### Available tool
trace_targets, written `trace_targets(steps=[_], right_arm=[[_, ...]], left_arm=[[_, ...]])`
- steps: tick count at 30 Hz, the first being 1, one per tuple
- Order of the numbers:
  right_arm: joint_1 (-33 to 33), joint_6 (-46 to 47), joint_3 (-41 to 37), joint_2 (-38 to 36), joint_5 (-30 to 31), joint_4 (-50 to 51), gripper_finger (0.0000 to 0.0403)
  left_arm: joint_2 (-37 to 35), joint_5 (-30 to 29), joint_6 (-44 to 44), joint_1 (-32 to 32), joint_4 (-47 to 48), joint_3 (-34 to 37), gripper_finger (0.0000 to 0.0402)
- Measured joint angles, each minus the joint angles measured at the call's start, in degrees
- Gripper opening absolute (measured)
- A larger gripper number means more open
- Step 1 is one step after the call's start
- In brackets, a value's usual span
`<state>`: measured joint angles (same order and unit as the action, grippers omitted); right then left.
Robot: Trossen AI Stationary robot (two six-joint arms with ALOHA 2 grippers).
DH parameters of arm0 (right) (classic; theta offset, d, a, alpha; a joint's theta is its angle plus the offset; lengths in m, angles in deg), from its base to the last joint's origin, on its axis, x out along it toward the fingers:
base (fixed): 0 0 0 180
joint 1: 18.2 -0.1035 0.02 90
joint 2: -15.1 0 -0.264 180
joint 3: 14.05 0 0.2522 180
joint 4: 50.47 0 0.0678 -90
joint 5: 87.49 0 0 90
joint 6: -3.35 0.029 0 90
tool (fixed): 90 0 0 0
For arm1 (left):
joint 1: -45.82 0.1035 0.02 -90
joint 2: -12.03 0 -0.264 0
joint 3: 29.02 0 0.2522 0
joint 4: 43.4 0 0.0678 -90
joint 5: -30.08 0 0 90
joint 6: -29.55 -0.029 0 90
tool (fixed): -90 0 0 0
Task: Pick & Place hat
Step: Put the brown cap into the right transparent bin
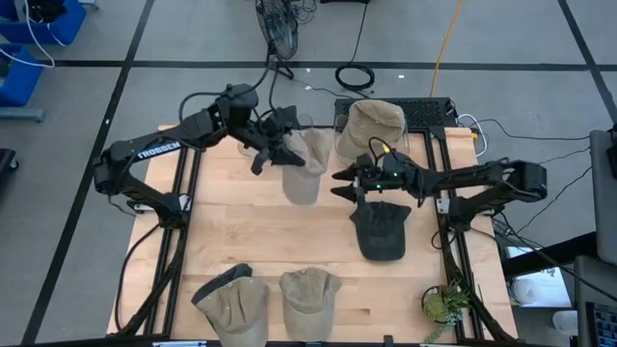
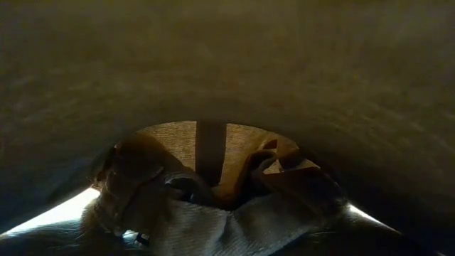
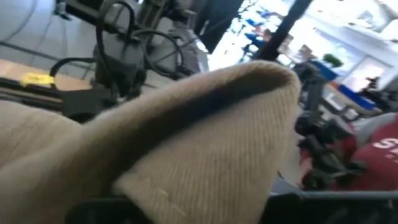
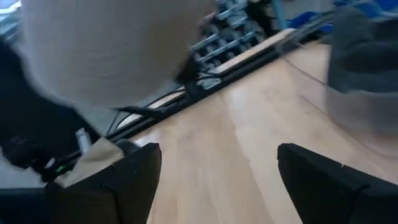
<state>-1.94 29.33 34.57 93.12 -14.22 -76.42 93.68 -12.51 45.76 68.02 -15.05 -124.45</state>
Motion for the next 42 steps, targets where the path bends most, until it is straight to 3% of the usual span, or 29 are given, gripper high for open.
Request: trace_targets(steps=[5, 19, 26, 34, 42], right_arm=[[2.8, -1.5, 4.2, 4.8, -8.1, -6.2, 0.0297], [5.5, 11.1, 16.2, 20.4, -30.0, -30.0, 0.0295], [6.7, 17.8, 16.4, 19.8, -34.4, -38.9, 0.0295], [7.2, 20.1, 16.4, 19.7, -33.0, -40.0, 0.0295], [4.8, 24.3, 16.3, 18.8, -32.9, -43.2, 0.0274]], left_arm=[[0.1, -1.5, 1.0, -0.7, 2.0, -2.5, 0.0002], [0.1, -6.7, 5.8, -3.6, 2.8, -6.0, 0.0002], [0.1, -7.5, 4.9, -3.5, 6.4, -6.0, 0.0002], [0.1, -8.1, 4.6, -3.6, 7.9, -6.0, 0.0002], [0.1, -17.0, 0.3, -3.4, 18.4, -6.0, 0.0006]])
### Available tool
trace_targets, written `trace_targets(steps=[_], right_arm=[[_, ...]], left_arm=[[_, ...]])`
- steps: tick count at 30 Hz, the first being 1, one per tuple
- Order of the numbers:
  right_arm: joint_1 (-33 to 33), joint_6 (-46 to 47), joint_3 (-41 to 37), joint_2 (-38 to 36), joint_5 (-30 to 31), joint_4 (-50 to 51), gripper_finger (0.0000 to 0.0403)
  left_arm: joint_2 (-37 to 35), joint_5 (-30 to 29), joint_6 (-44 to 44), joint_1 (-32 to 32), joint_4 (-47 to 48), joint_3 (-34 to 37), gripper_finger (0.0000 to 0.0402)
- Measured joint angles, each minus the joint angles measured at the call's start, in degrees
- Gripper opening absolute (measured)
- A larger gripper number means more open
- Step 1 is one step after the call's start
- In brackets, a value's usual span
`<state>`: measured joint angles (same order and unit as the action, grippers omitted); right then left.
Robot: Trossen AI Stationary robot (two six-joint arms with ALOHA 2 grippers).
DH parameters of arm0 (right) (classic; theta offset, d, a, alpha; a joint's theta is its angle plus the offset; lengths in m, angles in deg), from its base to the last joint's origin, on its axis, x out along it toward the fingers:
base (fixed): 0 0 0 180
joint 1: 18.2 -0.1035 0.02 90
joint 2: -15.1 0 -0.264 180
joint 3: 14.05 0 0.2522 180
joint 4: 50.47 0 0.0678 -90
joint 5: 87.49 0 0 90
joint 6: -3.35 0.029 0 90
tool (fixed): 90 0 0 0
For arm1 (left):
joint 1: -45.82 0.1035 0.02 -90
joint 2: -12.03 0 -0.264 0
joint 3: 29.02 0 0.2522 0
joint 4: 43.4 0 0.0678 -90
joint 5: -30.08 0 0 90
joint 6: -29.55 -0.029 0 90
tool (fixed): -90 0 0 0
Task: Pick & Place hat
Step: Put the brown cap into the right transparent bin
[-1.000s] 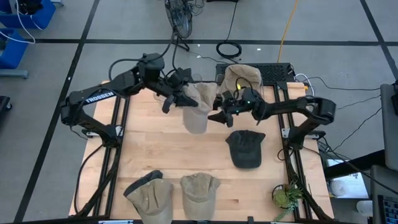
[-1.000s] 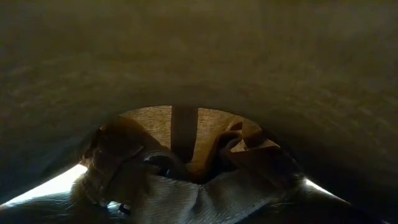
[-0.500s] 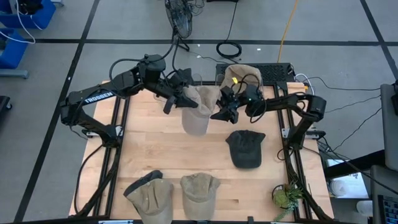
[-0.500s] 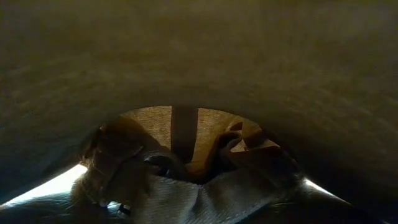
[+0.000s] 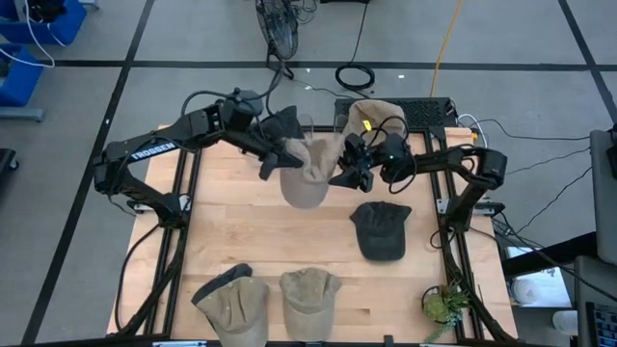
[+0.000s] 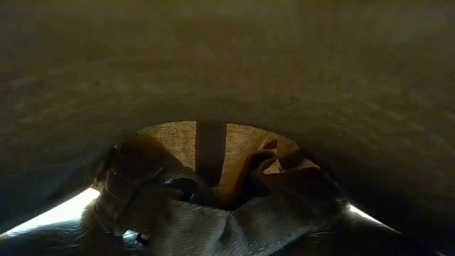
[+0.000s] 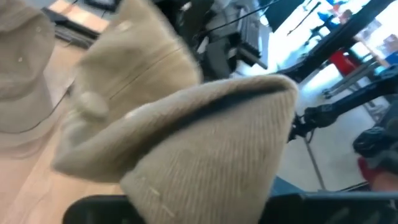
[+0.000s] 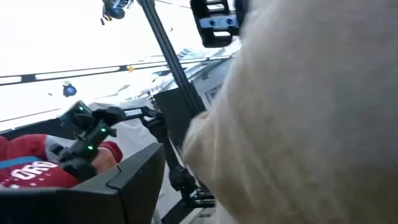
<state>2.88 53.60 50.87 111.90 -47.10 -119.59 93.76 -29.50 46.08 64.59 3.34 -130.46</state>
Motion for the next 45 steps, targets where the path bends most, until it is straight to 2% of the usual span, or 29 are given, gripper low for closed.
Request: trace_targets(steps=[7, 14, 17, 24, 28, 33, 37, 43, 45], right_arm=[[-0.7, -1.7, 0.0, -1.2, 4.7, 8.9, 0.0201], [-2.1, -3.6, 0.0, -2.2, 7.6, 11.5, 0.0074], [-2.9, -5.5, 0.0, -3.5, 7.4, 13.2, 0.0029], [-4.3, -11.2, 0.0, -7.8, 10.7, 23.9, 0.0029], [-4.7, -15.9, 0.0, -10.7, 13.8, 32.6, 0.0040], [-4.6, -17.7, 0.0, -14.1, 14.0, 39.1, 0.0028], [-4.6, -19.5, 0.0, -17.6, 14.7, 44.6, 0.0030], [-4.6, -24.5, 0.2, -23.5, 21.2, 54.7, 0.0034], [-4.6, -25.5, 0.2, -25.4, 22.4, 56.5, 0.0030]], left_arm=[[0.0, -1.7, -1.8, -0.6, 0.4, 0.0, 0.0006], [0.0, -4.0, -4.0, -1.7, 2.8, 0.0, 0.0004], [0.0, -6.0, -4.0, -2.2, 3.7, 0.0, 0.0023], [0.0, -10.3, -3.8, -3.2, 3.4, 0.1, 0.0106], [0.0, -10.4, -4.5, -3.2, 3.3, 0.1, 0.0154], [0.0, -10.0, -4.9, -3.0, 3.3, 0.1, 0.0205], [-1.3, -10.0, -4.4, -2.0, 2.3, 0.2, 0.0221], [-3.4, -10.0, -4.4, -1.0, 0.9, 0.2, 0.0223], [-4.3, -11.6, -4.5, -0.9, 2.5, 0.2, 0.0223]])
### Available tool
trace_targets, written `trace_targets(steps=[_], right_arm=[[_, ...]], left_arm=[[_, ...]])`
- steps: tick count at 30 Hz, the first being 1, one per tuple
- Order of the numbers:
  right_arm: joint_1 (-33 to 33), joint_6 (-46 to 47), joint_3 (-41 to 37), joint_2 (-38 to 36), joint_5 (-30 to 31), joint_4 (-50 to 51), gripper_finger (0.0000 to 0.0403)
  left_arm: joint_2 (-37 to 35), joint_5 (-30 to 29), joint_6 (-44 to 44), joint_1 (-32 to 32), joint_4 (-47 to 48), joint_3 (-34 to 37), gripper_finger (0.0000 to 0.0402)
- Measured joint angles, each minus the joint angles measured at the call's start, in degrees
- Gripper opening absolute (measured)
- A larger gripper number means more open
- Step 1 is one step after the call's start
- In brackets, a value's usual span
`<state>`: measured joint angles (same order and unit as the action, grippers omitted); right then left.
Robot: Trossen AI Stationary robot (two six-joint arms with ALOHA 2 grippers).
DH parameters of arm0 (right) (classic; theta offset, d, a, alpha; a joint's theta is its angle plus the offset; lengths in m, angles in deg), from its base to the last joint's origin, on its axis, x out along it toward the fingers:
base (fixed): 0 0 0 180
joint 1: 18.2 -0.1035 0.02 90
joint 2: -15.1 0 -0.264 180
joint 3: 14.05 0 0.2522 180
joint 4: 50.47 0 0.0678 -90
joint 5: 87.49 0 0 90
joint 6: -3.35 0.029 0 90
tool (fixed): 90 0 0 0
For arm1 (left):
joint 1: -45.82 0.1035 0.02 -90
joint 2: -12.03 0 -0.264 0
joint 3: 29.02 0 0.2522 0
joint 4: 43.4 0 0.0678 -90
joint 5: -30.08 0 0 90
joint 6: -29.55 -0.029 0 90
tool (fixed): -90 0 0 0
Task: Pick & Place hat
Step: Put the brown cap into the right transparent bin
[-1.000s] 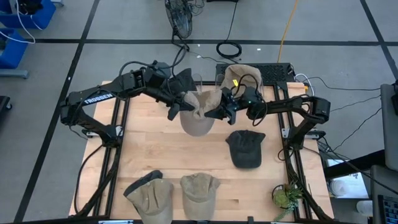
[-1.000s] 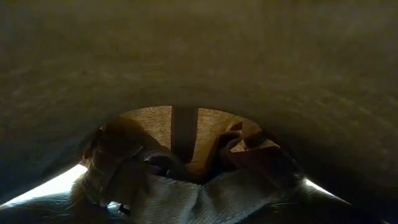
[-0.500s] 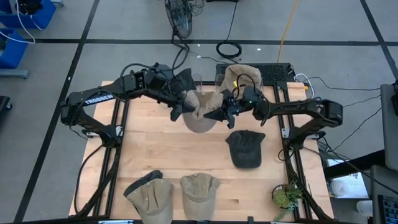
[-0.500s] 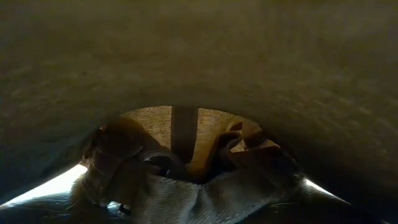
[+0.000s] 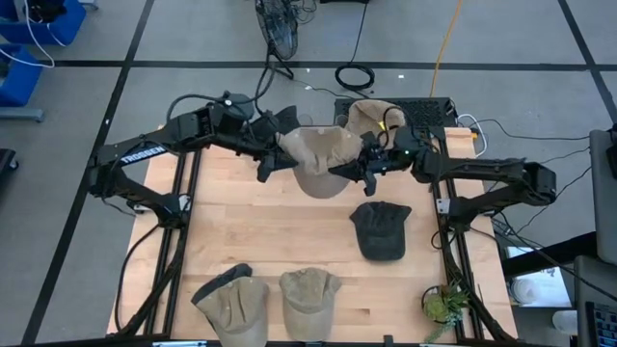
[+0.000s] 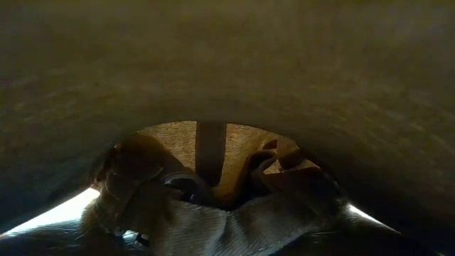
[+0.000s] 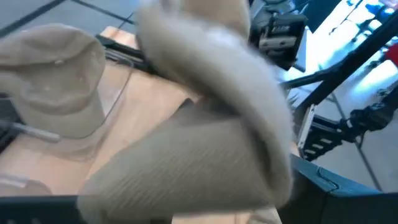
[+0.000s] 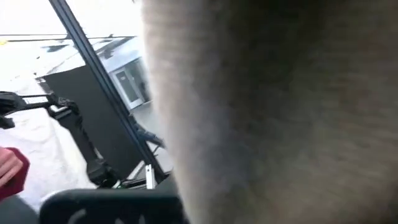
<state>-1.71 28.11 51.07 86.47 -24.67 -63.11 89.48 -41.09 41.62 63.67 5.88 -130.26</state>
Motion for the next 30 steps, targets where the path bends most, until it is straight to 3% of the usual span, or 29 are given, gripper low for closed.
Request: trace_targets(steps=[4, 10, 18, 23, 27, 30], right_arm=[[-0.1, -0.4, -0.6, -2.4, -0.2, 2.3, 0.0031], [0.8, -3.9, -0.3, -5.9, 5.2, 7.2, 0.0033], [3.0, -9.6, -0.3, -12.1, 16.1, 23.8, 0.0031], [5.1, -11.0, -4.5, -19.4, 19.4, 25.5, 0.0026], [9.0, -9.3, -12.1, -24.2, 21.7, 23.0, 0.0026], [13.1, -7.4, -18.2, -24.9, 22.6, 14.5, 0.0026]], left_arm=[[-1.1, -2.5, 0.0, 0.5, 2.7, -0.4, 0.0223], [0.0, -3.8, -0.1, -0.2, 8.3, -0.1, 0.0223], [-4.8, -16.6, -0.6, -2.5, 10.8, 1.3, 0.0223], [-14.8, -24.3, 3.8, -5.5, 6.8, 13.2, 0.0223], [-24.1, -26.2, 10.4, -9.1, -4.7, 26.3, 0.0223], [-28.6, -27.9, 13.6, -11.7, -13.5, 34.7, 0.0223]])
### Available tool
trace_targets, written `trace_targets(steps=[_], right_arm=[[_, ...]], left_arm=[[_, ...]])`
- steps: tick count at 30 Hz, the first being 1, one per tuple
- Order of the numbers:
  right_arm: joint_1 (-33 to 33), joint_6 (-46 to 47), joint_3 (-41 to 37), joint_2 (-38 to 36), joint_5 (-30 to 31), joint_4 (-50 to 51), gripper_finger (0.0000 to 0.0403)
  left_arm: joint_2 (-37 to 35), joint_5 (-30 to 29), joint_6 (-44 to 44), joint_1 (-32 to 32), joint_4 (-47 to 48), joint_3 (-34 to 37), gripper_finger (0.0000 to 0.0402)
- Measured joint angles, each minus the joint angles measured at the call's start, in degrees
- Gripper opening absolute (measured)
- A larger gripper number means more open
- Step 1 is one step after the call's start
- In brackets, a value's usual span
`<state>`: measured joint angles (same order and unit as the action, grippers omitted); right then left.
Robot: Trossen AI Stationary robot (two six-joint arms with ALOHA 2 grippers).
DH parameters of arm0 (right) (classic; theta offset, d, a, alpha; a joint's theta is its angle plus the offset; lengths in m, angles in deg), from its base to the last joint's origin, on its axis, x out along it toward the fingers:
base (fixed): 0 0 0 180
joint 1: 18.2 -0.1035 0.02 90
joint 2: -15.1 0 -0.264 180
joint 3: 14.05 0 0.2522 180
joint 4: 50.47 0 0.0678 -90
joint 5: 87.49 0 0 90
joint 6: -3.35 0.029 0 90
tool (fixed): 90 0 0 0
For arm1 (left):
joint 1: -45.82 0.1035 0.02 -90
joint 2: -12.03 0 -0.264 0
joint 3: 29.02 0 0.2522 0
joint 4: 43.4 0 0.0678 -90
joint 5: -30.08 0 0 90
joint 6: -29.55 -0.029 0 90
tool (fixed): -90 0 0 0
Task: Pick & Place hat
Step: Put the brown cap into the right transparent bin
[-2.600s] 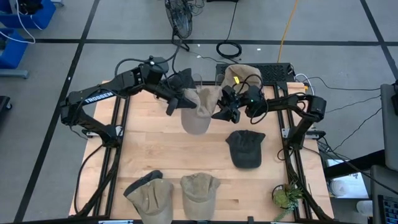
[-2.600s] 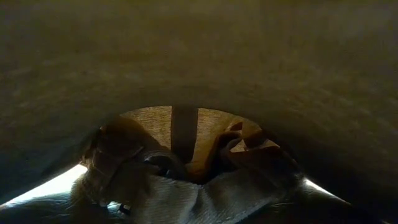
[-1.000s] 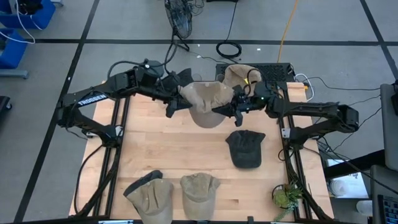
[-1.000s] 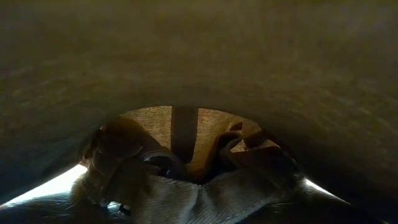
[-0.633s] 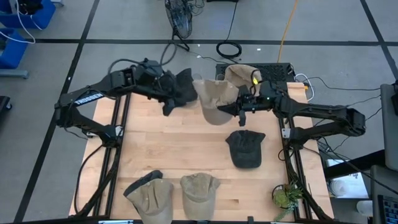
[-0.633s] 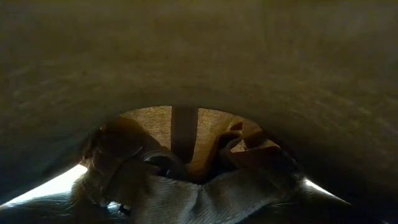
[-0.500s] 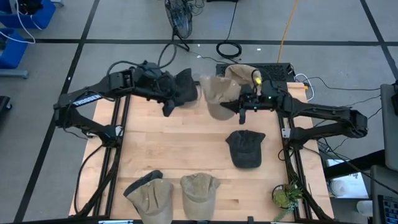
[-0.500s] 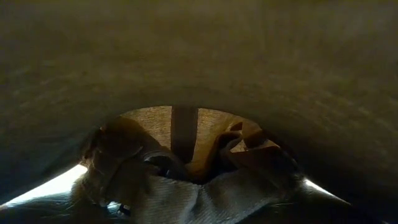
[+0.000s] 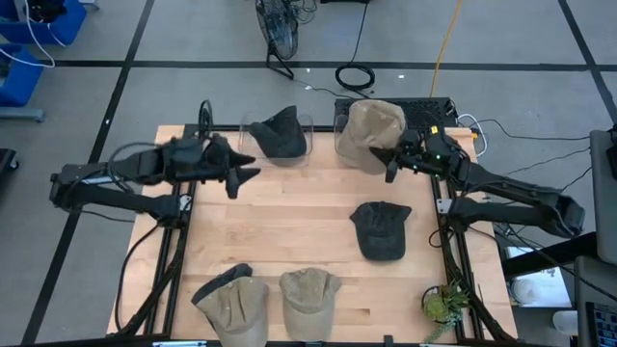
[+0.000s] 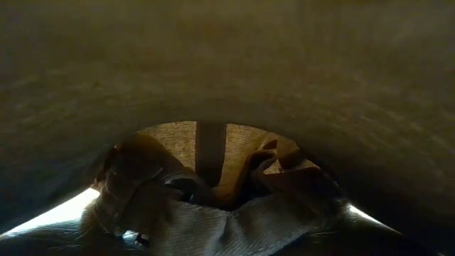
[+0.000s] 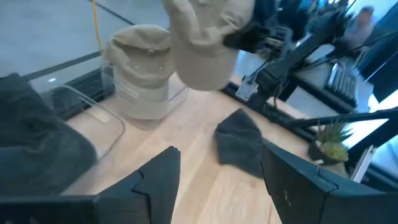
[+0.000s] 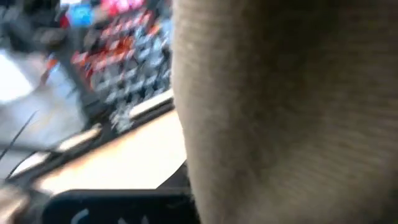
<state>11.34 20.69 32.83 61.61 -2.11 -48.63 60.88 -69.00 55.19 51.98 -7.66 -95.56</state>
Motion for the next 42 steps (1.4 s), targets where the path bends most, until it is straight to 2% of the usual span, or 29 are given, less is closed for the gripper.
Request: trace_targets(steps=[5, 11, 18, 24, 31, 39, 42], right_arm=[[7.5, 1.3, -6.6, 4.9, -2.5, -20.9, 0.0026], [15.7, 1.6, -6.3, 16.0, -11.9, -29.3, 0.0026], [19.5, 0.0, -6.1, 27.7, -19.4, -40.7, 0.0026], [19.6, -4.6, -6.1, 34.7, -19.6, -47.8, 0.0026], [16.7, -11.5, -6.0, 40.7, -19.2, -48.1, 0.0031], [13.7, -13.7, -6.0, 43.4, -14.3, -46.0, 0.0033], [12.8, -13.4, -6.0, 43.4, -10.4, -44.0, 0.0040]], left_arm=[[-2.3, -1.5, 3.3, -1.6, -8.1, 7.4, 0.0223], [-0.9, -1.5, 4.7, -2.0, -8.9, 8.7, 0.0223], [-0.9, -1.5, 5.6, -2.0, -9.0, 8.7, 0.0223], [-0.9, -1.7, 6.2, -2.0, -8.9, 8.6, 0.0223], [-0.9, -3.4, 6.4, -2.0, -9.0, 8.6, 0.0223], [-0.9, -3.5, 6.4, -2.0, -9.0, 8.6, 0.0223], [-0.9, -3.5, 6.4, -2.0, -9.0, 8.6, 0.0223]])
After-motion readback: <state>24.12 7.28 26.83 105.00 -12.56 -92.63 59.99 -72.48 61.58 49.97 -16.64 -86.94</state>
